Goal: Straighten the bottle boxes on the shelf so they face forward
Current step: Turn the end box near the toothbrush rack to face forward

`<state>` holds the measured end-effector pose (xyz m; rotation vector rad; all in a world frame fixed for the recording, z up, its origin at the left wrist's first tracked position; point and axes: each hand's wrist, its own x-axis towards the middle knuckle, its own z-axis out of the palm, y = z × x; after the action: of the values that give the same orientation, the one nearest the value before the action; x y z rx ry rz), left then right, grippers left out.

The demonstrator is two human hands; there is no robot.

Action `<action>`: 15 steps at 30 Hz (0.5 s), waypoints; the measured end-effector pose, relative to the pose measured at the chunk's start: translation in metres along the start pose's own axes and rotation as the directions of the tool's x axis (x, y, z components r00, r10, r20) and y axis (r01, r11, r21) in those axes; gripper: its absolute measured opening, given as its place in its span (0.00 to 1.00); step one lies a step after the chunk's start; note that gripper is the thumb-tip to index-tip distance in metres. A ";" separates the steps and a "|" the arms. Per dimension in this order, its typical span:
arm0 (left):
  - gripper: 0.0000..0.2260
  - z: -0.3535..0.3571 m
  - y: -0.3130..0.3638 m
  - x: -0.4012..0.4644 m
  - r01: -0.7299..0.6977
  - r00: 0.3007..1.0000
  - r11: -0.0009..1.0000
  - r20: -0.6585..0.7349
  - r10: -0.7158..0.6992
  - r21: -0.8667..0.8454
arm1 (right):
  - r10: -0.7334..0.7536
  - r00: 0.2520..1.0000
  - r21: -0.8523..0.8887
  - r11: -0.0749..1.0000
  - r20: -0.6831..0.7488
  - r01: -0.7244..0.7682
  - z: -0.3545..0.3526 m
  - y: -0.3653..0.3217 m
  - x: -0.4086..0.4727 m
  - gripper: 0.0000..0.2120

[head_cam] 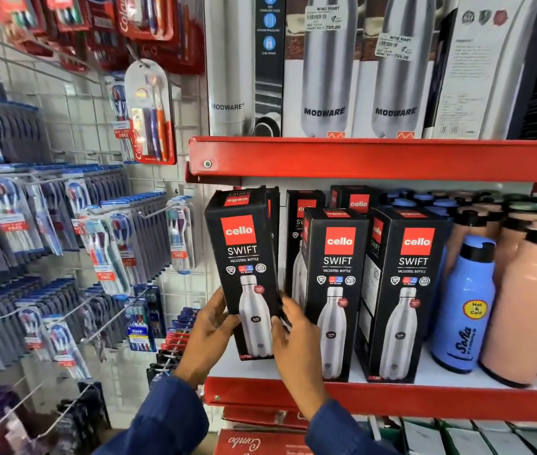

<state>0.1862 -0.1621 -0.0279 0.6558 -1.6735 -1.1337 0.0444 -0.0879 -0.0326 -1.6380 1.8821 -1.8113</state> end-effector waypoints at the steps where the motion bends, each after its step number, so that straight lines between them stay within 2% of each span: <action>1: 0.26 0.001 -0.004 0.001 0.003 1.000 1.000 0.007 -0.003 0.009 | 0.010 1.000 -0.008 1.000 -0.002 -0.011 0.001 0.002 0.000 0.21; 15: 0.27 0.006 -0.044 0.001 0.029 1.000 0.977 -0.010 -0.027 0.211 | 0.062 0.997 -0.119 0.991 0.034 -0.058 0.011 0.021 -0.015 0.21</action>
<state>0.1770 -0.1792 -0.0679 0.8184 -1.7993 -0.9791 0.0451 -0.0910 -0.0604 -1.6192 2.0352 -1.6648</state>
